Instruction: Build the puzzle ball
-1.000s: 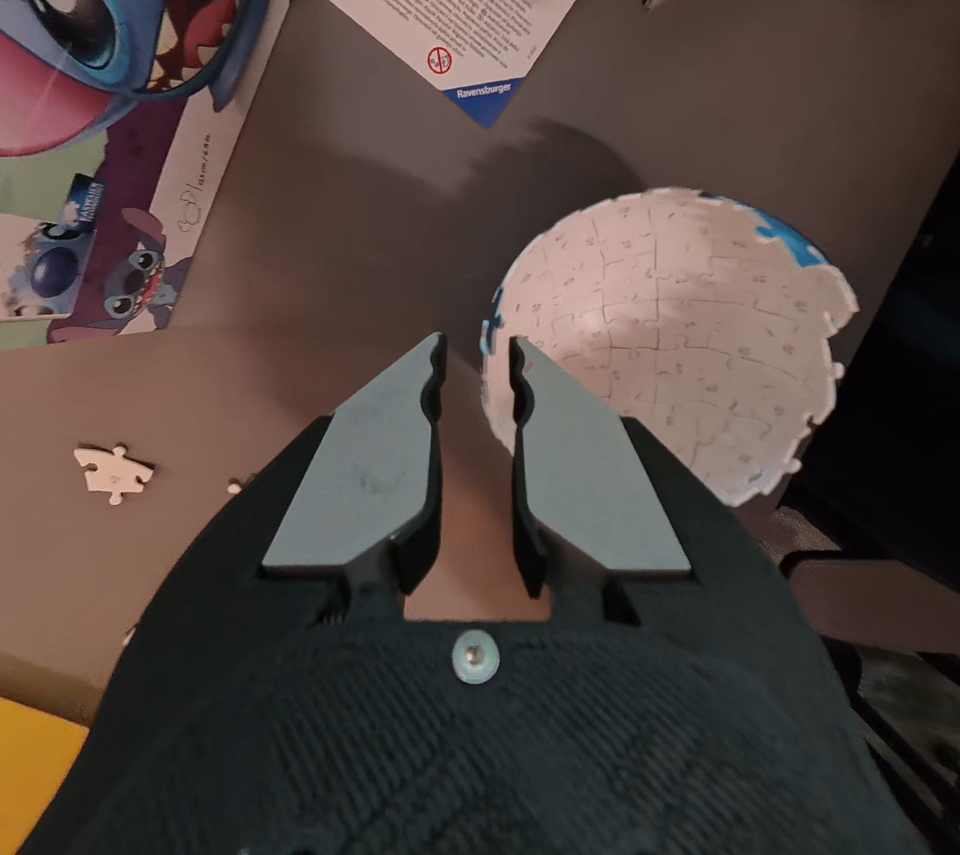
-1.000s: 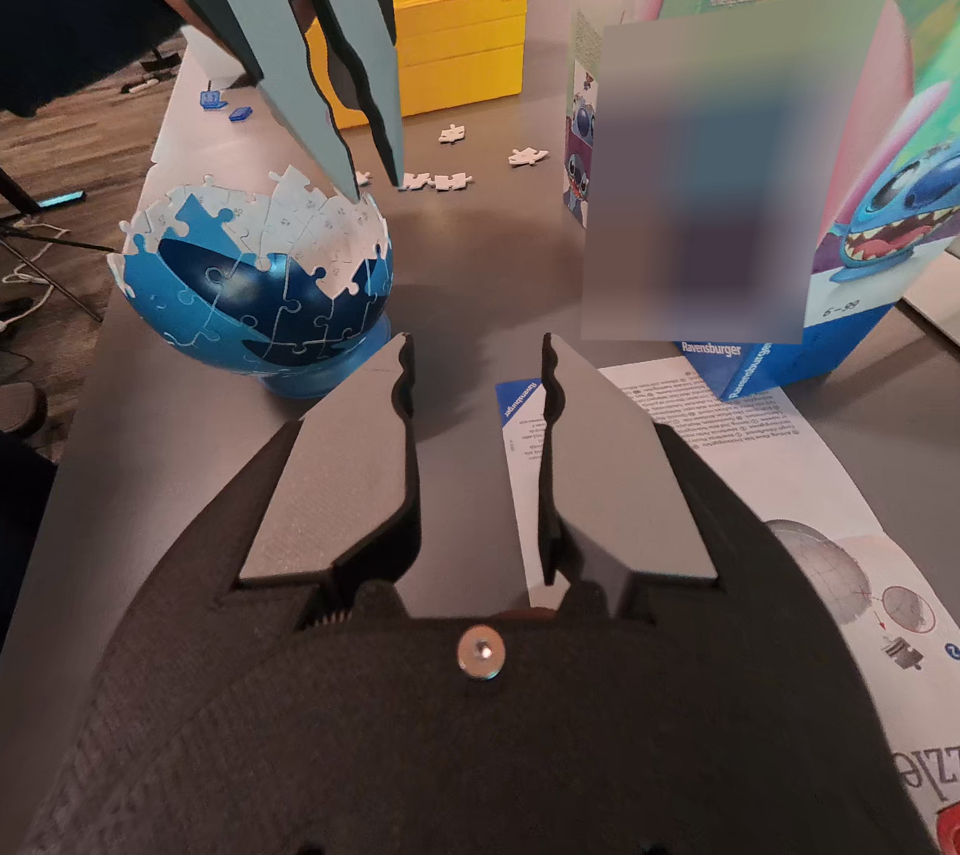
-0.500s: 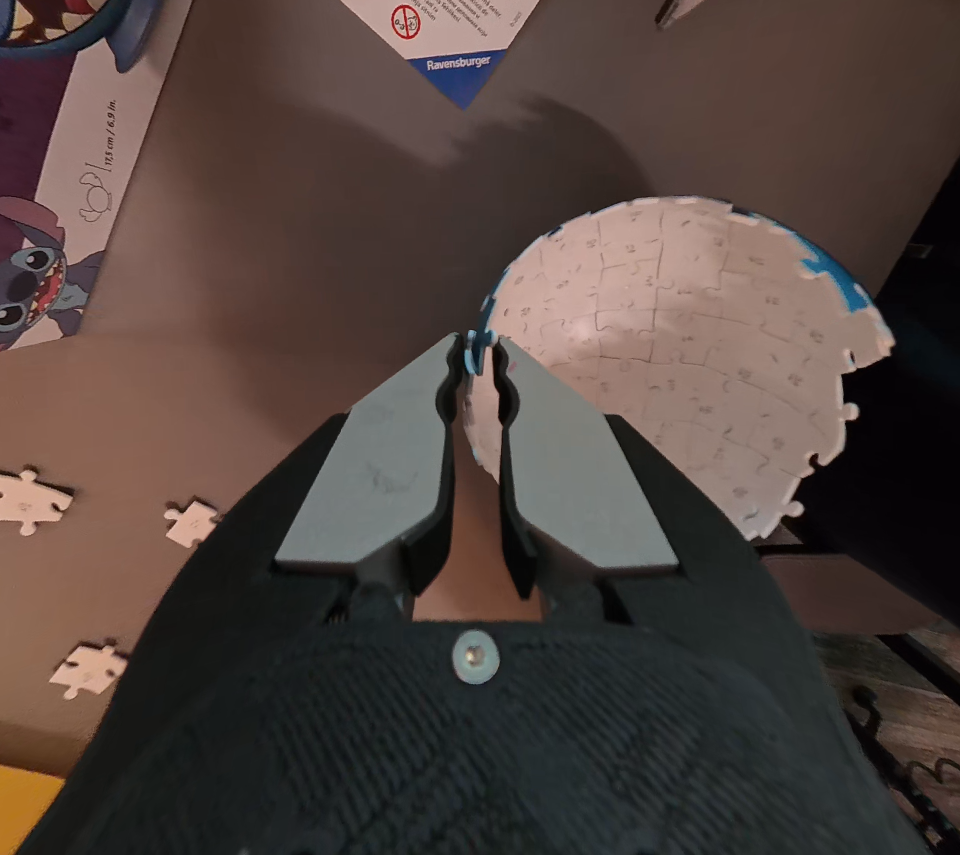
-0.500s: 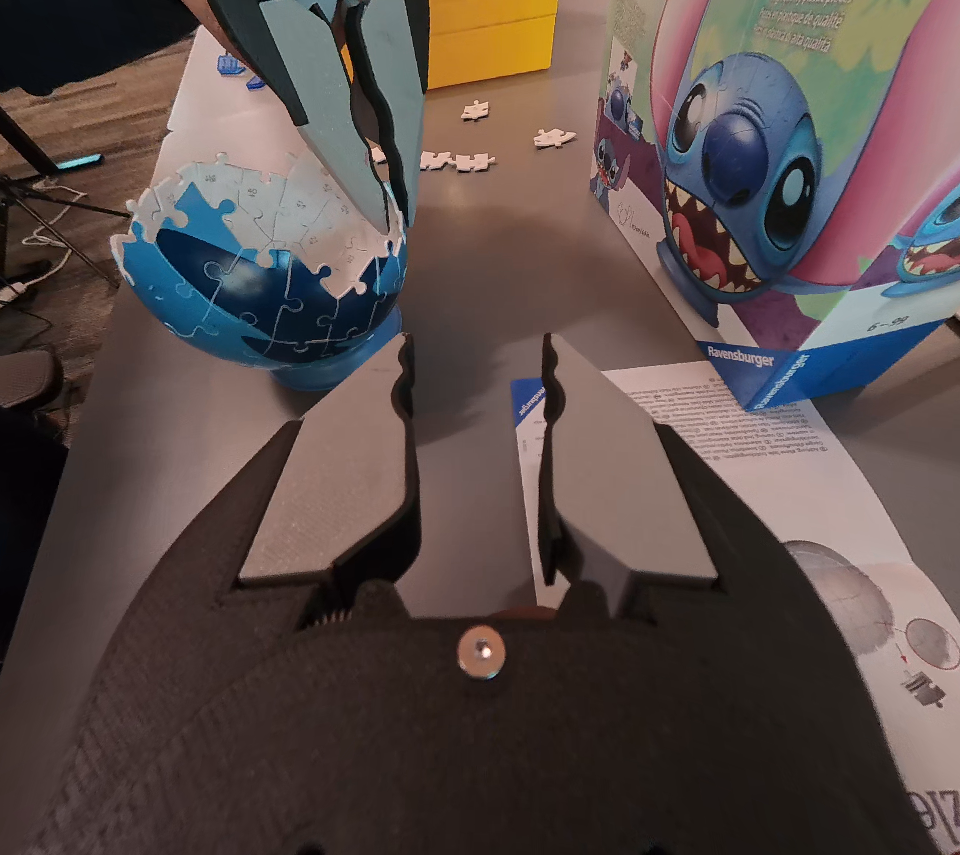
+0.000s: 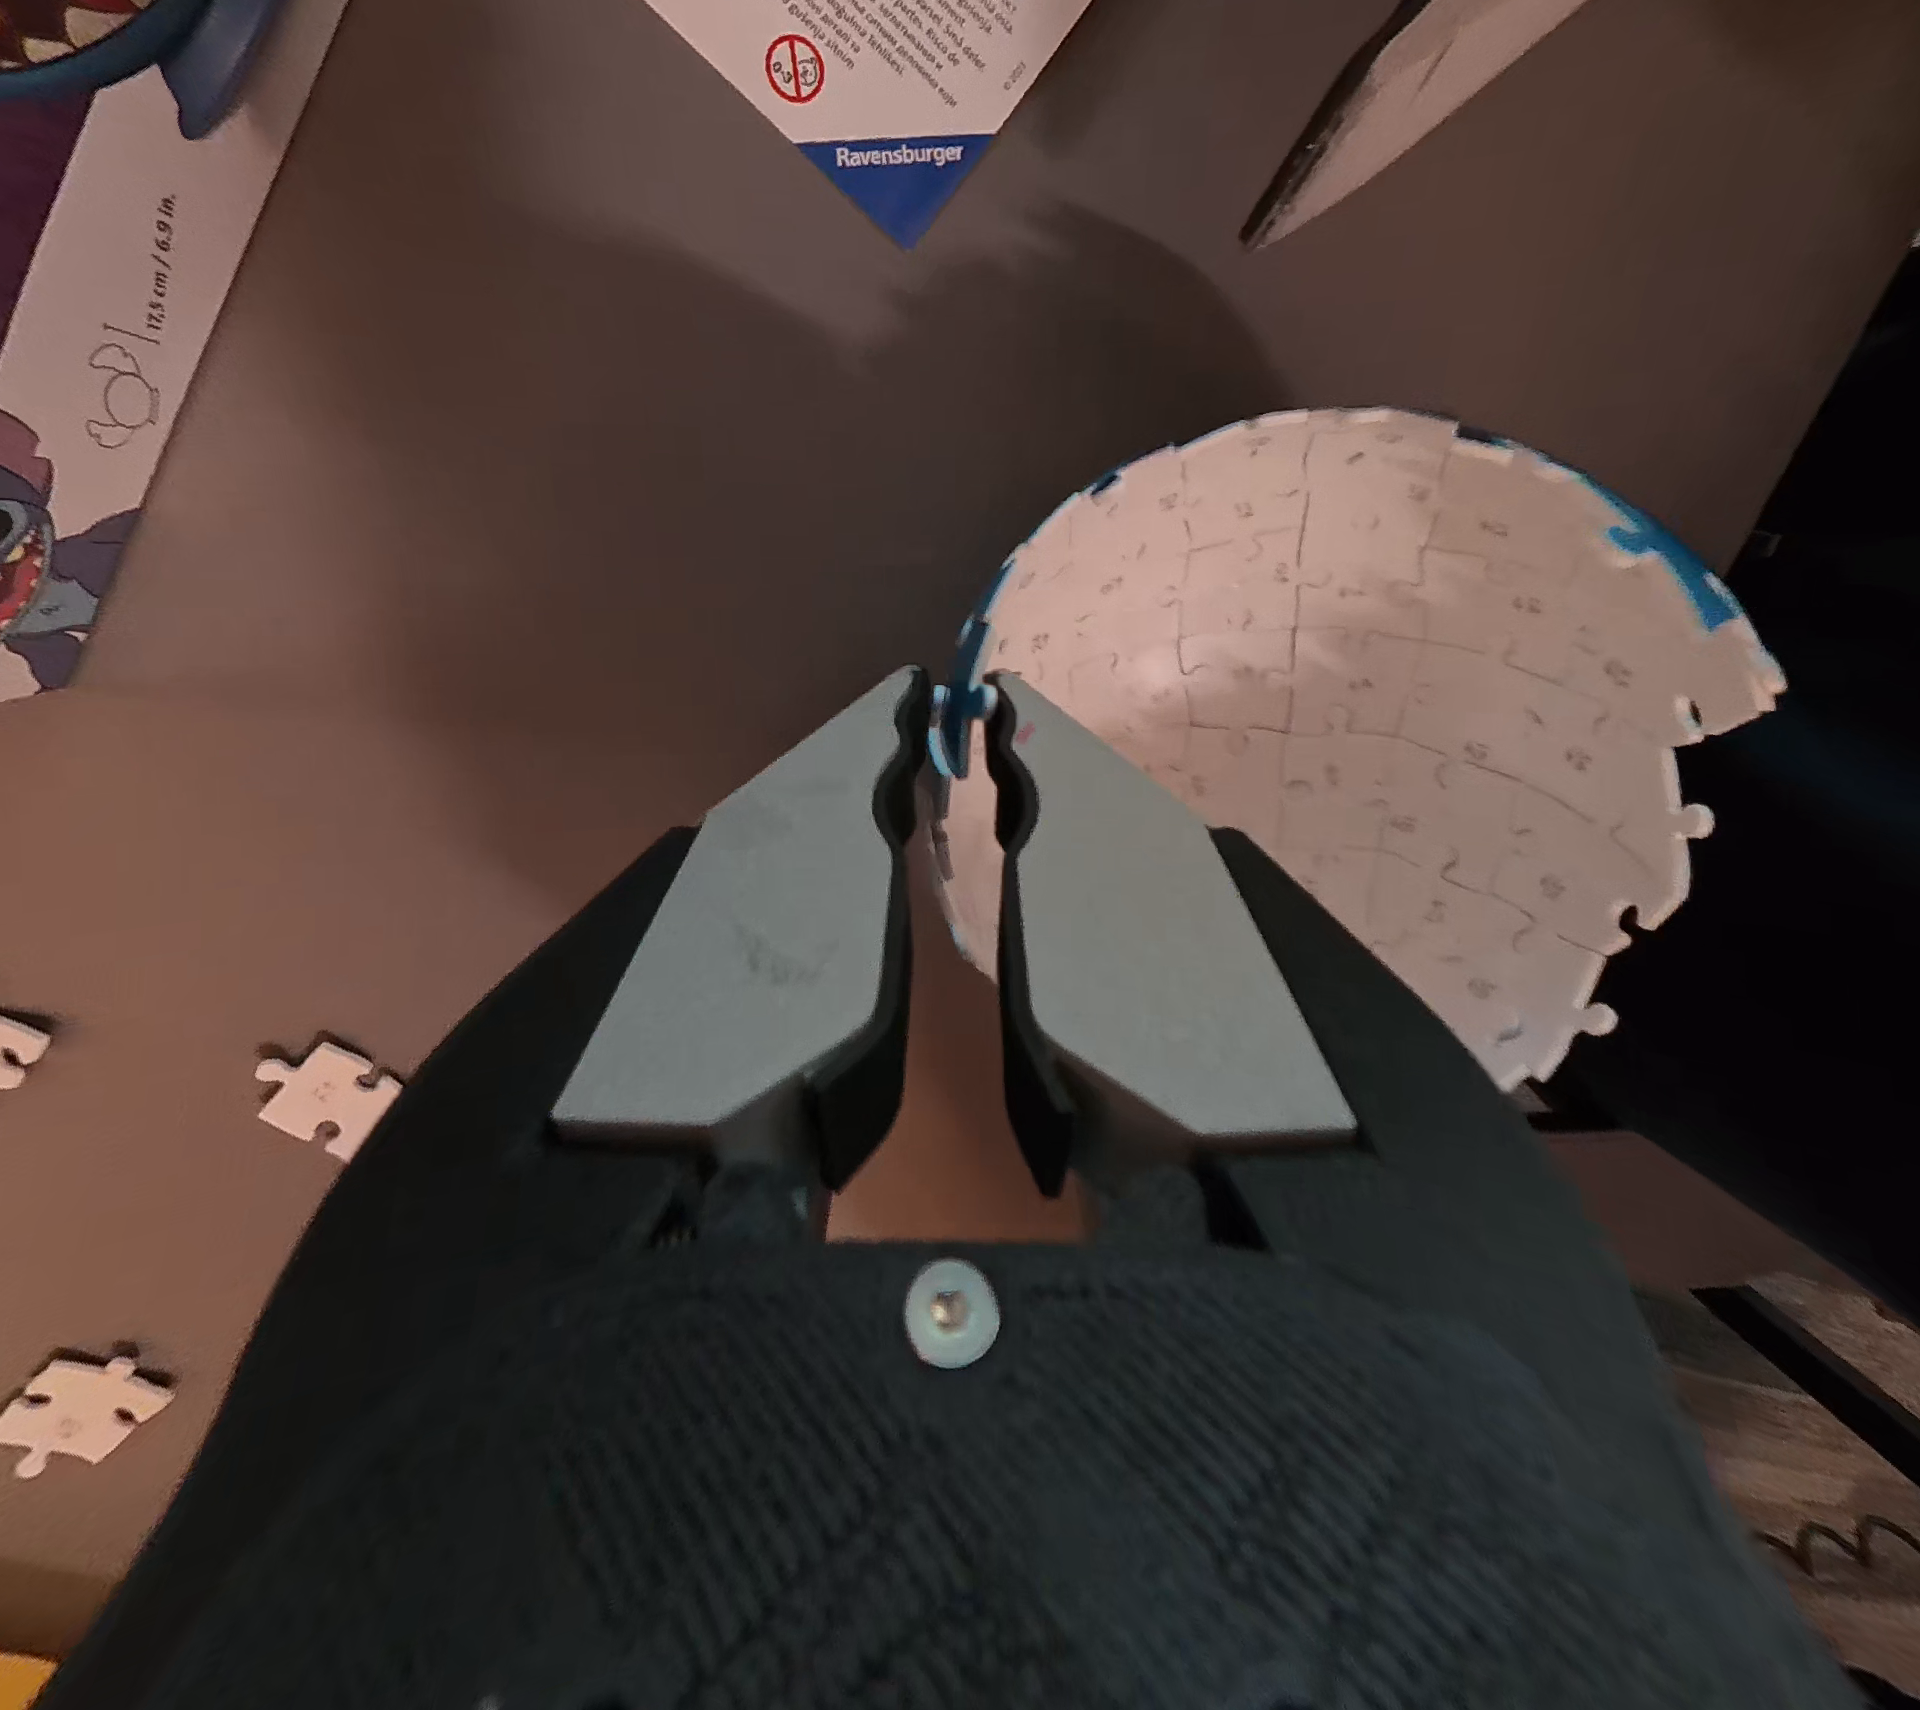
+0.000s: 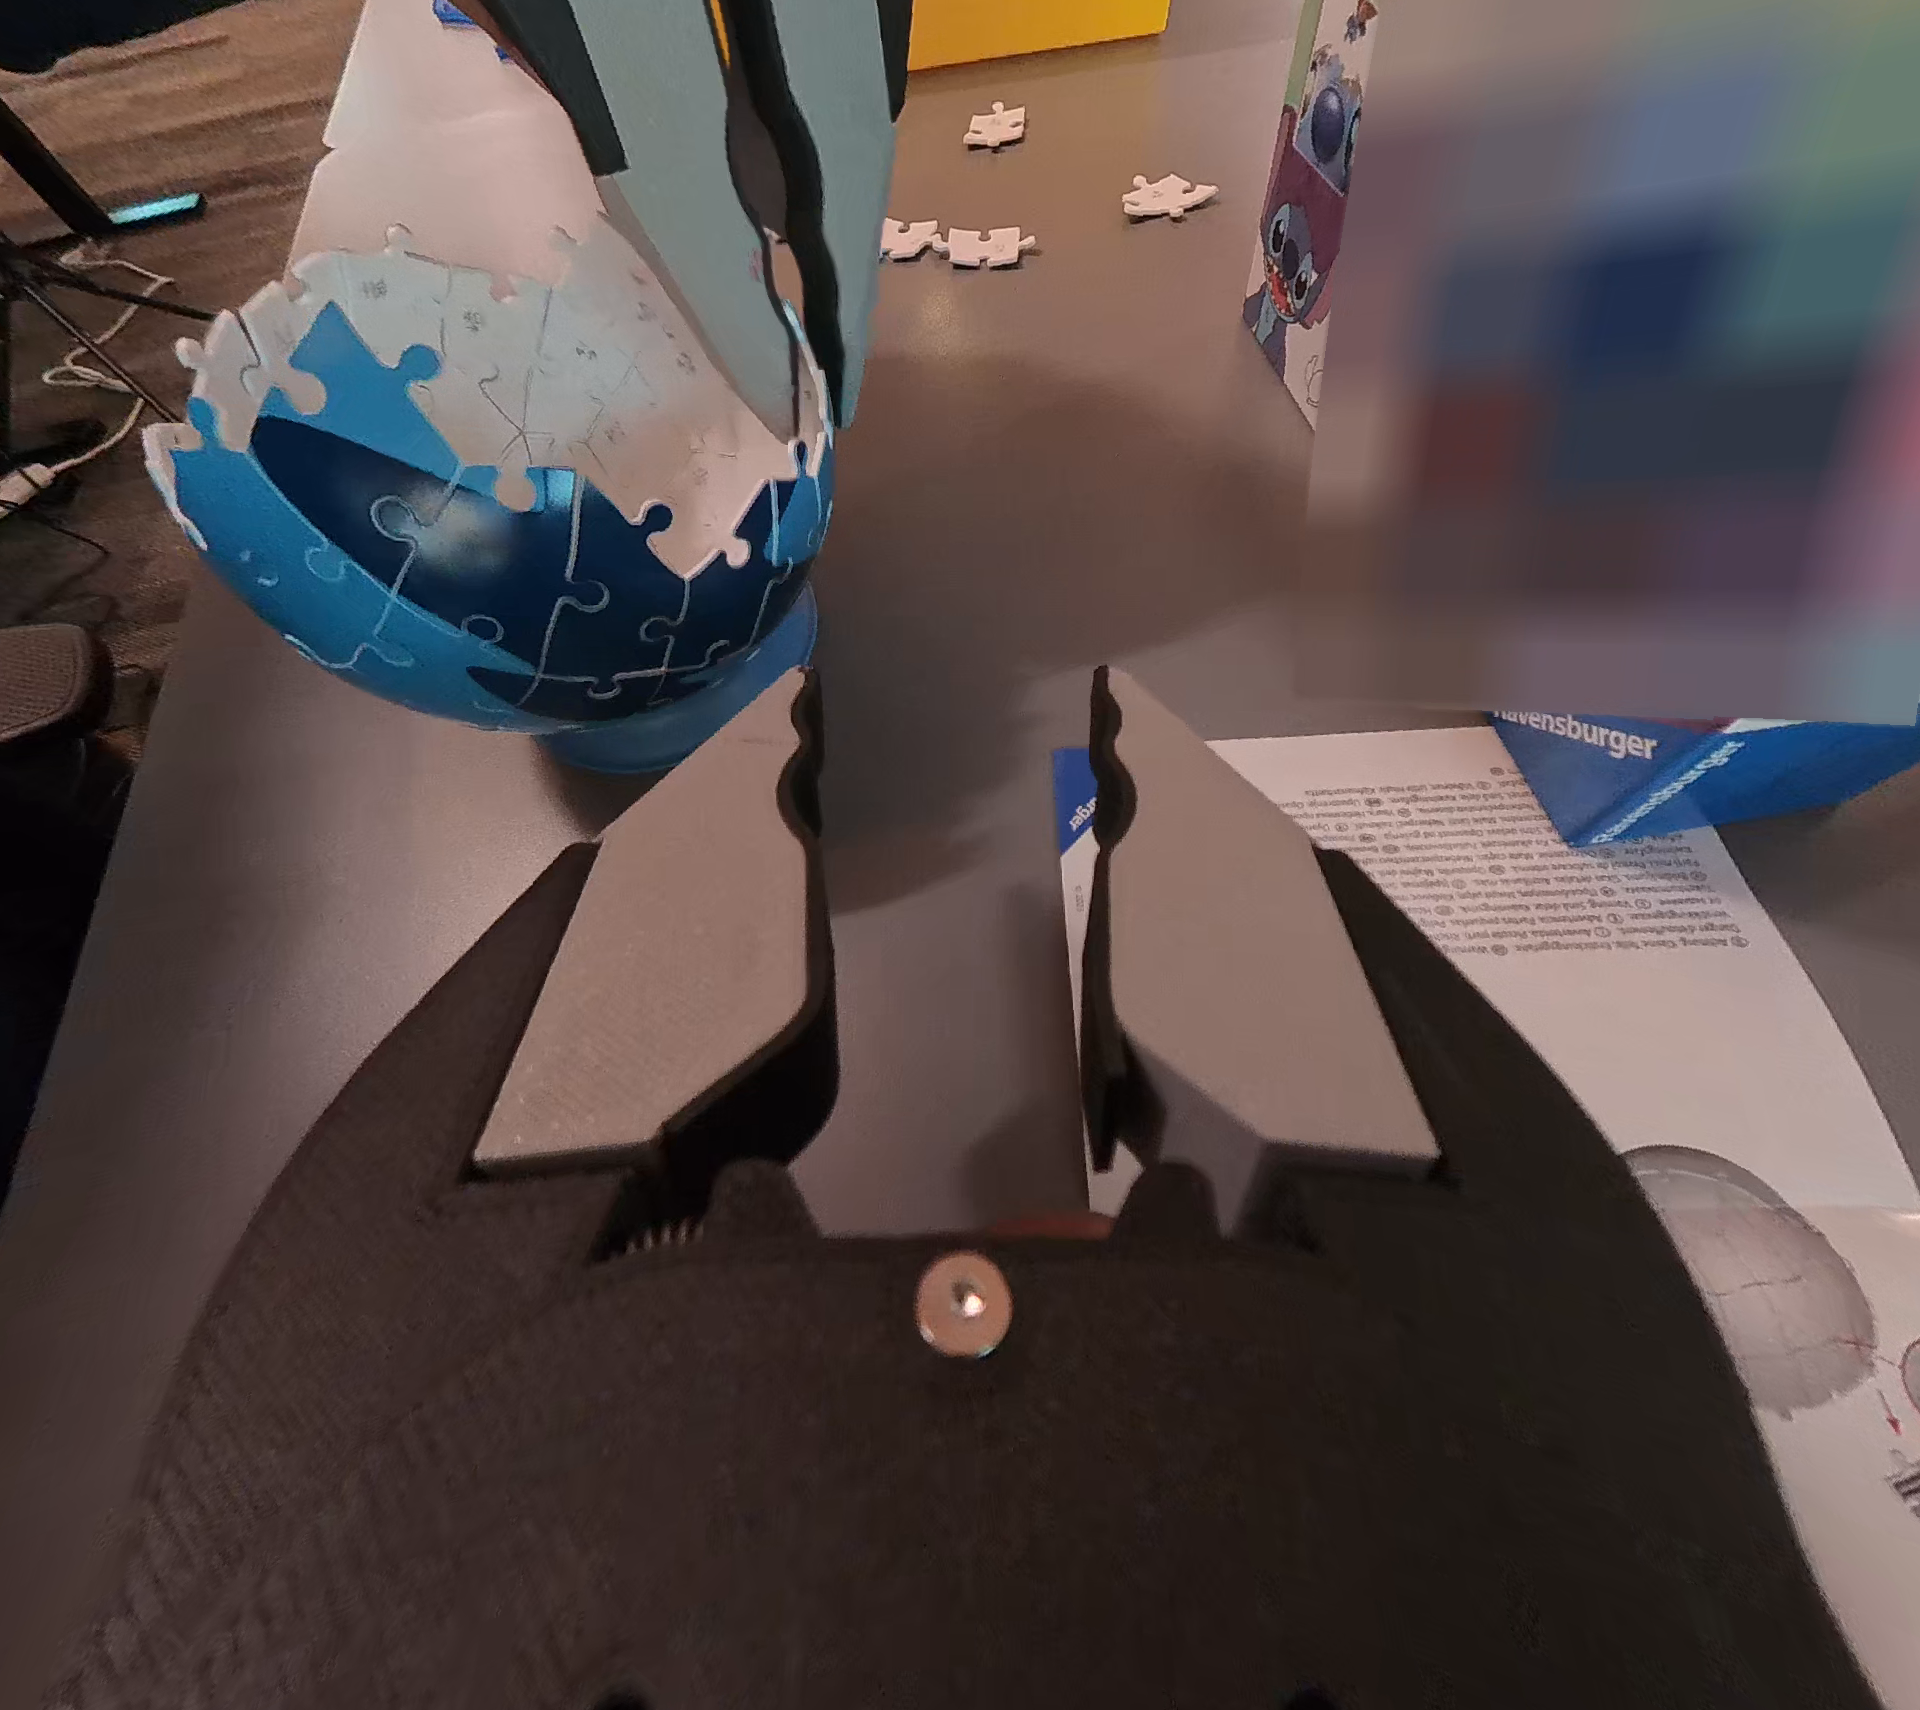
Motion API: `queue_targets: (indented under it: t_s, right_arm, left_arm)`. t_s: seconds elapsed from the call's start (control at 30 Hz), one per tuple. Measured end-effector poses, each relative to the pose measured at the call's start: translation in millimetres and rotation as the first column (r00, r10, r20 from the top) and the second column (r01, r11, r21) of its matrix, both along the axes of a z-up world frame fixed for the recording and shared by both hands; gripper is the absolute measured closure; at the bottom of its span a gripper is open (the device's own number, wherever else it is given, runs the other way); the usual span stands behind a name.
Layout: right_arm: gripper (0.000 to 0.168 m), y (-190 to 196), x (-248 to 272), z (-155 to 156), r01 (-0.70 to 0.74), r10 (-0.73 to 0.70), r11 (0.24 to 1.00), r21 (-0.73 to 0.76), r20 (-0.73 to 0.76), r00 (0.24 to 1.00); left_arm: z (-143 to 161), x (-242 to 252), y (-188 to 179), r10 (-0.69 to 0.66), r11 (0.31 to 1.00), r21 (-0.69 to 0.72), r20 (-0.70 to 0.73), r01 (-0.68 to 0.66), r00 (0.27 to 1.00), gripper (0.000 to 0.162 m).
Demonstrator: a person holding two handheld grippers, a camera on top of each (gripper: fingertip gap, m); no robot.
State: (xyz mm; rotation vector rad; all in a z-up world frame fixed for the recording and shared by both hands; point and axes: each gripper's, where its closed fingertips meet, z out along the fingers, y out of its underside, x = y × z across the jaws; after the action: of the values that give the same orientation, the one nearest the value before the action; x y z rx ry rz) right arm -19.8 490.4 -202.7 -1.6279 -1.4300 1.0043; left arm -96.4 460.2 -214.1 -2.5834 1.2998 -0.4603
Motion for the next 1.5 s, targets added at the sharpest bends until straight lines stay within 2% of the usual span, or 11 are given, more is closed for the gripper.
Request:
queue_targets:
  t_s: [0.13, 0.73, 1.03, 1.13, 1.23, 1.5]
  right_arm:
    - [0.12, 1, 0, 0, 0.003, -0.003, 1.0, 0.004, 0.0, 1.0]
    - [0.121, 1, -1, -4, 0.01, -0.011, 1.0, 0.025, 0.012, 1.0]
    - [0.12, 0, -1, -6, 0.005, -0.006, 1.0, 0.03, 0.025, 1.0]
    - [0.12, 1, 1, -5, 0.011, -0.012, 0.999, 0.031, 0.021, 1.0]
    - [0.12, 2, 2, -4, 0.016, -0.017, 0.999, 0.031, 0.018, 1.0]
    - [0.12, 11, 3, 4, 0.02, -0.02, 0.999, 0.04, 0.012, 1.0]
  left_arm:
    - [-2, -3, 2, -0.016, 0.999, 0.039, -0.045, 0.018, 0.999, 0.159]
    - [1, 0, 0, -0.005, 0.996, 0.085, -0.089, 0.012, 0.996, 0.161]
    - [4, 1, 4, -0.005, 0.995, 0.104, -0.049, 0.01, 0.999, 0.16]
    - [9, 1, 2, -0.01, 0.995, 0.098, -0.028, 0.013, 1.0, 0.155]
    - [18, -3, 2, 0.022, 0.996, 0.088, -0.023, -0.02, 0.999, 0.142]
    - [13, -12, -8, 0.044, 0.998, 0.051, -0.062, -0.041, 0.997, 0.139]
